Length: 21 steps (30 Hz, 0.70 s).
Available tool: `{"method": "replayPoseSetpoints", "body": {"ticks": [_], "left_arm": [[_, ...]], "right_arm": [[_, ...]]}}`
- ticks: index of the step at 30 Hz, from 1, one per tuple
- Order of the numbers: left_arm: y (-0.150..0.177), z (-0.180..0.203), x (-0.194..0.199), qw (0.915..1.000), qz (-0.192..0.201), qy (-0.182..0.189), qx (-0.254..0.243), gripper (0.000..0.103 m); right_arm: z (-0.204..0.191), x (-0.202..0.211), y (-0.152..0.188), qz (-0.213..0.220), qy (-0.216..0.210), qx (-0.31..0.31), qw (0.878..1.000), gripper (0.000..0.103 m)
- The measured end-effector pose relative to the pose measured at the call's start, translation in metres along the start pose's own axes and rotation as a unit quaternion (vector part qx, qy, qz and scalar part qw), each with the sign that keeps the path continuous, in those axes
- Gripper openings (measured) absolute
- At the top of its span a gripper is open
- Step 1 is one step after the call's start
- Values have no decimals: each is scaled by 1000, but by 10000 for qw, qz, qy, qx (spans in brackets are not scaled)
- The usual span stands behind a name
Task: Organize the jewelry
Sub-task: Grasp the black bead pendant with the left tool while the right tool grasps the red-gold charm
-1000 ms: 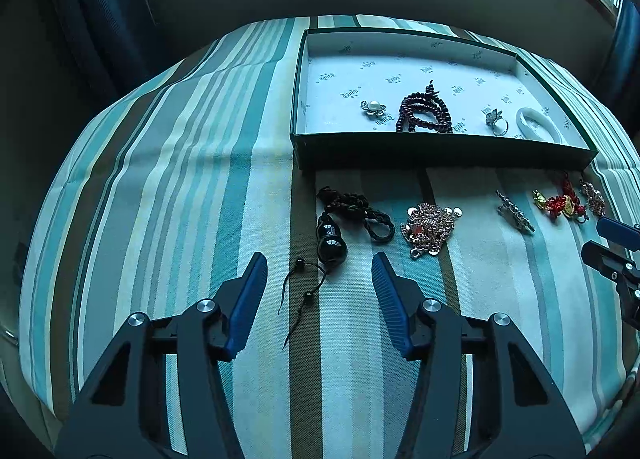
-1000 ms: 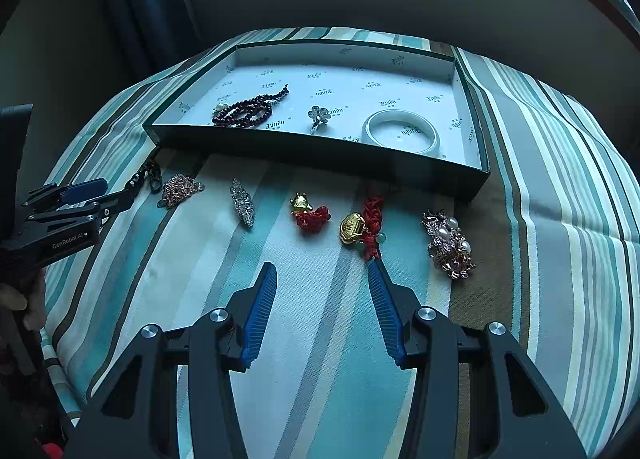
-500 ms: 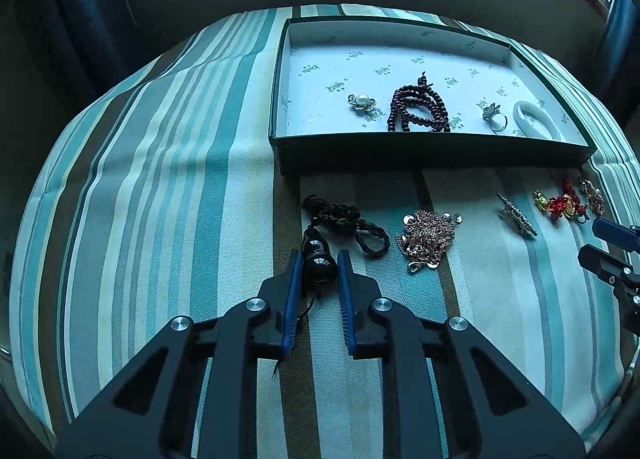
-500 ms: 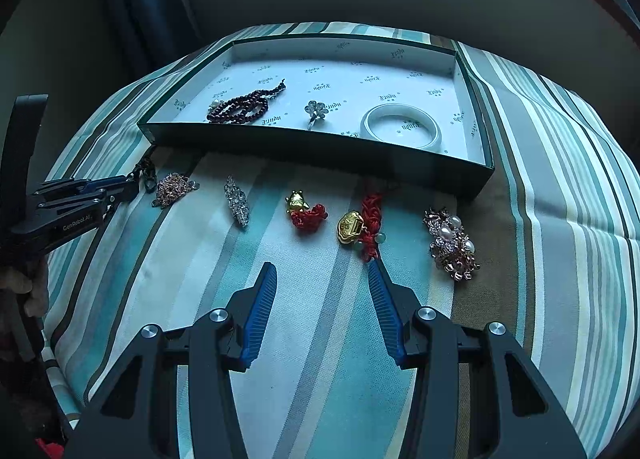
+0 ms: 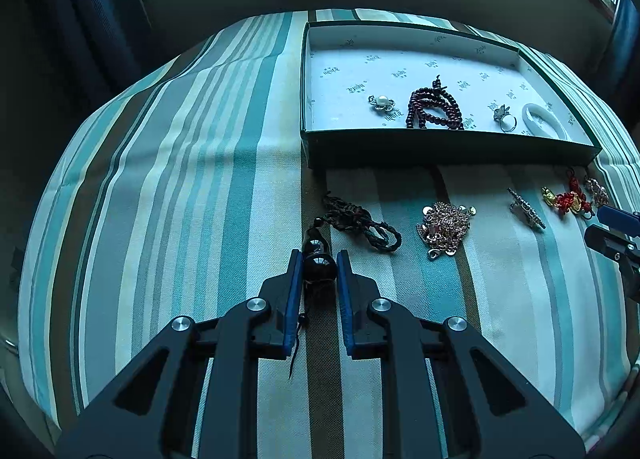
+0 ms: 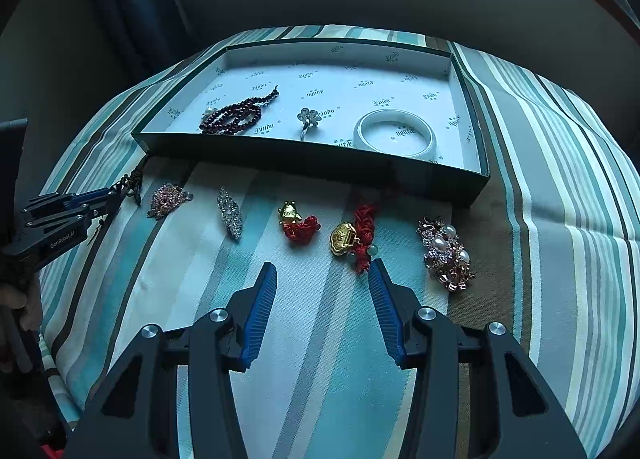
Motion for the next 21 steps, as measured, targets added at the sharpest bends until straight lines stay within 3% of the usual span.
{"method": "replayPoseSetpoints", "body": {"ticks": [10,18,21], "left_arm": [[2,-7,-3,10000,-14,2,81,17],[0,-5,-4,10000,-13,13,17,17],[-1,-4,-5,10000,1,7,16,19]], "right_arm": [[-20,-13,-25,101,-110,227,9996,39],[-25,-28,-25,-14,-71,334,9994,38],[-25,-28,-24,39,25,416,9991,33]]}}
Point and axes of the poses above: each gripper's, at about its wrist camera, not at the fingertips, and x roughly against the way its jaws point, z to its right, y to its underside, the point moved 6 cm from there along -x, roughly the way its jaws point, and after that the axes turned 15 degrees about y, right-handed, at the moved point
